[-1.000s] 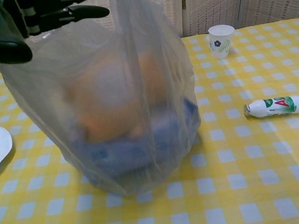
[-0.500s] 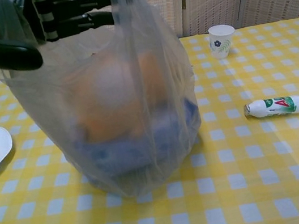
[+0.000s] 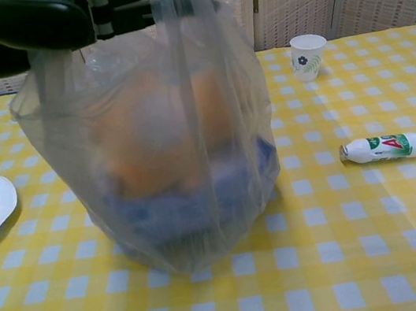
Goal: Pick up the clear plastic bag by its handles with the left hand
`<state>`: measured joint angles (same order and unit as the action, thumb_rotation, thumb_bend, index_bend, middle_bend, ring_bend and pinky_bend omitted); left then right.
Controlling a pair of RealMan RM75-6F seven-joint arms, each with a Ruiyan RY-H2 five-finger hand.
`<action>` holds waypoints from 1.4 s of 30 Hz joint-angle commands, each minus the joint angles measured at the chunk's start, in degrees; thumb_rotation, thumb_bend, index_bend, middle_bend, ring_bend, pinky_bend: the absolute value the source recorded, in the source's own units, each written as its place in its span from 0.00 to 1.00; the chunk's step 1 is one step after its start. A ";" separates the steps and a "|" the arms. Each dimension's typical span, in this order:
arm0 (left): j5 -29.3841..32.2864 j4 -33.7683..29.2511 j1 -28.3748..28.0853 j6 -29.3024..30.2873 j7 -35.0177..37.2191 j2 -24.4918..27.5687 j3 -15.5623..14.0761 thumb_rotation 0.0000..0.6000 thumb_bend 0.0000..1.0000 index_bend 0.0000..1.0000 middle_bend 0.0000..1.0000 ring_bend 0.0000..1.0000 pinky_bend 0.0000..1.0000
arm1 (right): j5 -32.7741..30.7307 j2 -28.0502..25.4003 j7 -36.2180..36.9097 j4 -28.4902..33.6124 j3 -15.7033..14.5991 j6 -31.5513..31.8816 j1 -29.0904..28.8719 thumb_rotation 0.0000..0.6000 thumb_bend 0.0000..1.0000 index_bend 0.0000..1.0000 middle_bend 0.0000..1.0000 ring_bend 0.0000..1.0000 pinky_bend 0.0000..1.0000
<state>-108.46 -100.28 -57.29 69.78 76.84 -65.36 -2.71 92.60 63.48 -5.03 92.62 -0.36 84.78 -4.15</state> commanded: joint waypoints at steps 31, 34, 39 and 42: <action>4.39 4.35 -8.56 -3.52 20.21 -7.49 3.07 1.00 0.09 0.11 0.12 0.00 0.01 | 0.17 -0.60 1.48 -0.31 0.02 0.90 0.45 1.00 0.27 0.00 0.00 0.00 0.00; 4.72 4.60 -9.16 -3.56 21.05 -7.79 3.42 1.00 0.09 0.11 0.12 0.00 0.03 | 0.22 -0.71 1.79 -0.35 0.05 1.07 0.50 1.00 0.27 0.00 0.00 0.00 0.00; 5.82 3.81 -9.33 -3.42 20.86 -8.04 3.95 1.00 0.09 0.14 0.13 0.03 0.11 | 0.43 -0.78 1.93 -0.36 -0.04 1.21 0.58 1.00 0.27 0.00 0.00 0.00 0.00; 7.26 2.55 -8.72 -2.95 19.88 -8.01 4.43 1.00 0.09 0.17 0.19 0.07 0.28 | 0.49 -0.77 1.93 -0.36 -0.04 1.34 0.64 1.00 0.27 0.00 0.00 0.00 0.00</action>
<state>-101.79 -97.13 -66.33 66.56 97.29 -73.38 1.44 93.09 62.70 -3.10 92.26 -0.40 86.12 -3.51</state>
